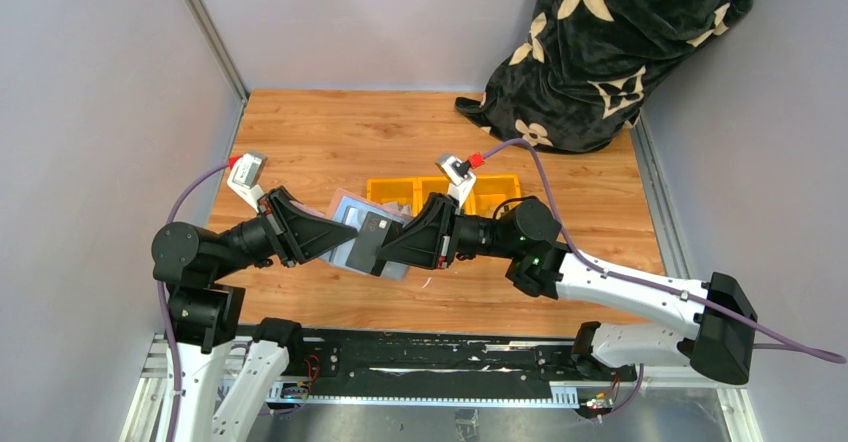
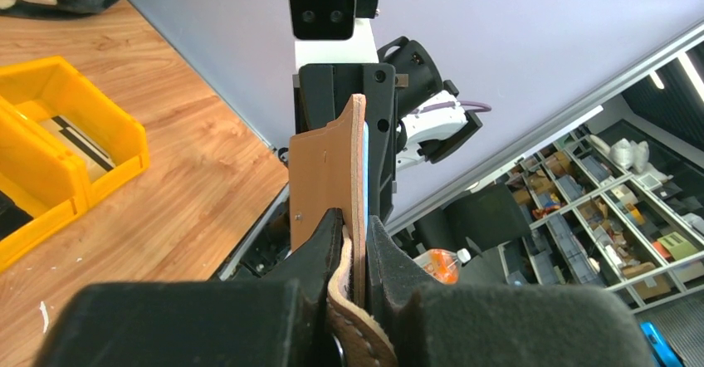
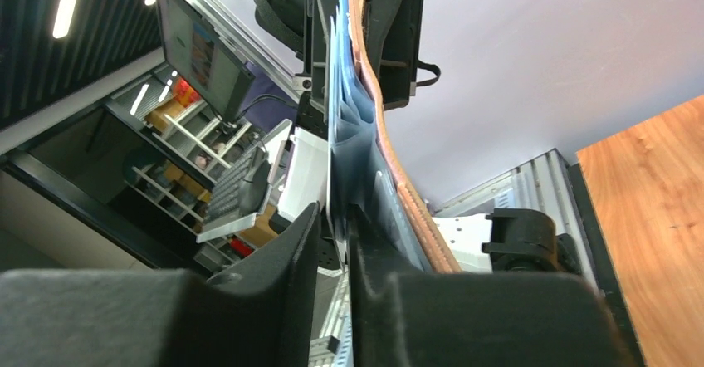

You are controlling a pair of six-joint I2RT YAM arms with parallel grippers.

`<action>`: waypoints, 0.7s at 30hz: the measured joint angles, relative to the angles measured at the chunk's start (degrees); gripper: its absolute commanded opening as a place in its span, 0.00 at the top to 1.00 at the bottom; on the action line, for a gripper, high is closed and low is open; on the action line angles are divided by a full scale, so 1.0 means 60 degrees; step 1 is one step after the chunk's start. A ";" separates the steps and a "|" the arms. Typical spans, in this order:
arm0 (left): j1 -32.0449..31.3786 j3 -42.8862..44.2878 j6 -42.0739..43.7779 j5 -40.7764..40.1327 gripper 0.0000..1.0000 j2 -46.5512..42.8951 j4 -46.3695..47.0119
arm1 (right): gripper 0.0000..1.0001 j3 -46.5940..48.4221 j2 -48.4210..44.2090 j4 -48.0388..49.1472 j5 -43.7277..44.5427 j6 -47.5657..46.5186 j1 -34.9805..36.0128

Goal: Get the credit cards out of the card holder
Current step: Remove the credit card from the card holder, then place the credit card in the storage box.

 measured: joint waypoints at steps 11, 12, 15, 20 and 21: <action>0.0000 0.0164 0.0033 0.0007 1.00 0.0047 0.0000 | 1.00 -0.0535 -0.0896 -0.0627 0.0244 -0.0222 -0.0015; 0.0000 0.0222 0.0051 0.0007 1.00 0.0062 0.0000 | 1.00 -0.0637 -0.1107 -0.0769 0.0266 -0.0273 -0.0040; 0.0000 0.0401 0.0284 0.0011 1.00 0.0106 0.0000 | 1.00 -0.0878 -0.1741 -0.1388 0.0277 -0.0484 -0.0229; 0.0000 0.0845 0.1191 0.0000 1.00 0.0229 -0.0605 | 1.00 -0.0962 -0.3100 -0.3406 0.0401 -0.1089 -0.1286; 0.0000 0.1020 0.1534 -0.0018 1.00 0.0288 -0.0900 | 1.00 -0.0943 -0.3381 -0.3945 0.0412 -0.1249 -0.1701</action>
